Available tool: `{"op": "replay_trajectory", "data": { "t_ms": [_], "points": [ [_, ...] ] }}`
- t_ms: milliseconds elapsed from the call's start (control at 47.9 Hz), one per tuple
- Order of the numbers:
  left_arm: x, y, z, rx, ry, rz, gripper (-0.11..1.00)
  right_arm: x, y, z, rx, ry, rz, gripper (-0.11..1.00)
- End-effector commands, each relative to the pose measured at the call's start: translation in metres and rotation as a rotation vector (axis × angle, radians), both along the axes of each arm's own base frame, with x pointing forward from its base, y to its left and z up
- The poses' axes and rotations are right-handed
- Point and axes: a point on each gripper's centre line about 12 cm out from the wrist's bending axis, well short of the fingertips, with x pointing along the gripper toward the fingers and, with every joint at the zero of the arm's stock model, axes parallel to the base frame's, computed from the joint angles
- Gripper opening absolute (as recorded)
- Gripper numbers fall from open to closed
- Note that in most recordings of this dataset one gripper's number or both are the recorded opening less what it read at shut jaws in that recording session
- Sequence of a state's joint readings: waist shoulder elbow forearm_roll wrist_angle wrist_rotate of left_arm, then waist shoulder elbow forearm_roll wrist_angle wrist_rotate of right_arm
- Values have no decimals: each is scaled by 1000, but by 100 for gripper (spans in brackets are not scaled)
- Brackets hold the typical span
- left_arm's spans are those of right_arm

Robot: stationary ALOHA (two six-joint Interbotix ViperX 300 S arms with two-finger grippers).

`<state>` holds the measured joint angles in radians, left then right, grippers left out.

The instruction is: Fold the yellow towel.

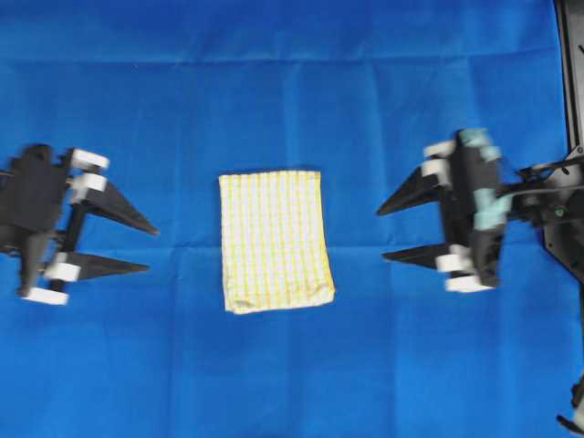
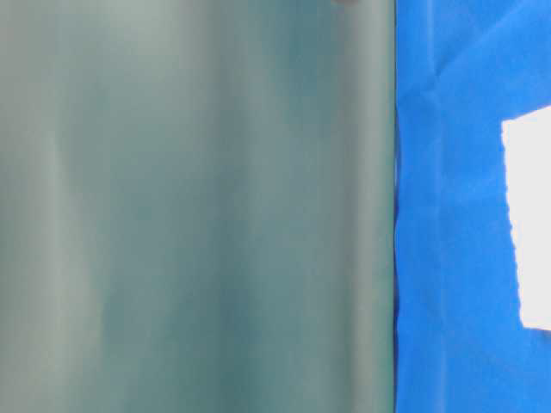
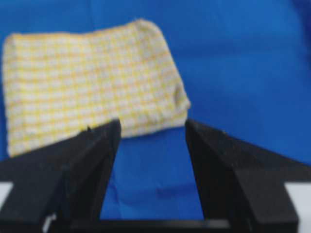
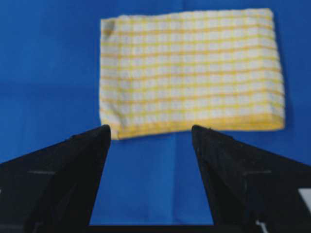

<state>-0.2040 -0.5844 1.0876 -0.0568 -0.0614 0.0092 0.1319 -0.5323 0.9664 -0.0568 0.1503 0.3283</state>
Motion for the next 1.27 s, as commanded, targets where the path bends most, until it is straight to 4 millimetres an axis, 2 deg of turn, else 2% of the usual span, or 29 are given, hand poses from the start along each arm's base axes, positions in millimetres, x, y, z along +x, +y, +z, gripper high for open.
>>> {"op": "replay_trajectory", "data": {
  "t_ms": [0, 271, 501, 773, 981, 1253],
  "points": [
    [-13, 2, 15, -12, -82, -3, 49, -14, -3, 16, -6, -66, 4, 68],
    [-49, 10, 19, -15, -174, -7, 49, -63, -13, 27, -31, -153, -2, 68],
    [-71, 20, 7, -17, -206, 21, 49, -91, -19, 15, -28, -203, -20, 68],
    [-89, 32, -10, -14, -220, 73, 48, -105, -25, -12, -30, -194, -46, 68],
    [-95, 32, -23, -14, -209, 74, 48, -106, -25, -18, -18, -227, -47, 68],
    [-95, 33, -23, -14, -212, 74, 48, -105, -26, -19, -16, -223, -58, 68]
  ]
}}
